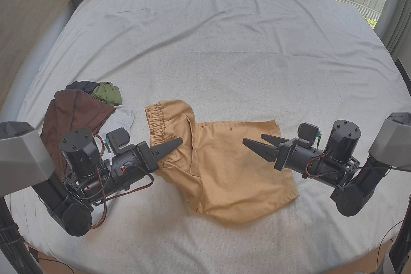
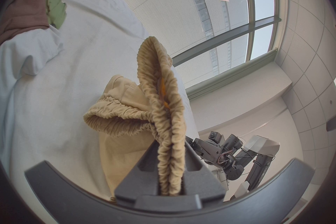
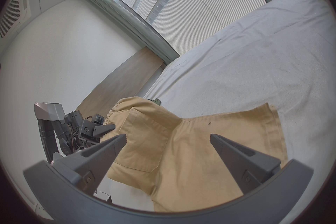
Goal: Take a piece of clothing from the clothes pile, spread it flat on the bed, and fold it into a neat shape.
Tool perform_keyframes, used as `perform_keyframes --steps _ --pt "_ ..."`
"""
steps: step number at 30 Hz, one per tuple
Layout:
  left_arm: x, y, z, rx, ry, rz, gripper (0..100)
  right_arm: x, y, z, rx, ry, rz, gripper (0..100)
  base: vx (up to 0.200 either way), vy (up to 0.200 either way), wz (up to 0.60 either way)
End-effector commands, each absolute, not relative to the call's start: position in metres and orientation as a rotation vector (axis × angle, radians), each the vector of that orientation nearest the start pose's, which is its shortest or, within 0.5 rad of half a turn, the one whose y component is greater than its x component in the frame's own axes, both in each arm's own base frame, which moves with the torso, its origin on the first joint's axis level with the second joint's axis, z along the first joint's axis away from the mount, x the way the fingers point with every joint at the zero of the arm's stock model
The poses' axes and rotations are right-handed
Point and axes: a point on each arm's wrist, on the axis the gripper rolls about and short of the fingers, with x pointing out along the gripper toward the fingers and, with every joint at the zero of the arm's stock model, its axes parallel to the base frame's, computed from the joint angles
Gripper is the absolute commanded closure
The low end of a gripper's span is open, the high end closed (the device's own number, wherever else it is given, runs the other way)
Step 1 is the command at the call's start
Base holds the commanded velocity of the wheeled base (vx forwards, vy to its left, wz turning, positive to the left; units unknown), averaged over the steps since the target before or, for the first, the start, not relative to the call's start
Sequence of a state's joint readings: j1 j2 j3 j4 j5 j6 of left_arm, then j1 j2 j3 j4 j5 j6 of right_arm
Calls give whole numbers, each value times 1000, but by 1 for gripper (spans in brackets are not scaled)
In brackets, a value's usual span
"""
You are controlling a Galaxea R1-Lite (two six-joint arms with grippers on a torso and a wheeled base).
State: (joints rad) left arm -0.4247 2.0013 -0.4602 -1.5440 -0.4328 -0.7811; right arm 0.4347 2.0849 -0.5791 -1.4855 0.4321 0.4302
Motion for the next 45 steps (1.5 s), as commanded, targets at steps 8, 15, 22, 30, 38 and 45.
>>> perform_keyframes --steps 8,15,22,30,38,45 --pt "289 -164 92 -741 311 -804 100 315 117 112 402 101 759 0 0 0 0" --pt "284 -195 100 -741 300 -911 100 320 93 133 404 27 702 0 0 0 0" --pt "283 -218 93 -741 319 -961 100 324 88 134 404 17 687 0 0 0 0" --pt "281 -234 87 -738 334 -993 100 327 84 138 408 1 676 0 0 0 0" --pt "284 -243 69 -729 374 -989 100 327 83 138 408 -2 674 0 0 0 0" --pt "285 -244 64 -727 388 -985 100 327 83 137 408 2 675 0 0 0 0"
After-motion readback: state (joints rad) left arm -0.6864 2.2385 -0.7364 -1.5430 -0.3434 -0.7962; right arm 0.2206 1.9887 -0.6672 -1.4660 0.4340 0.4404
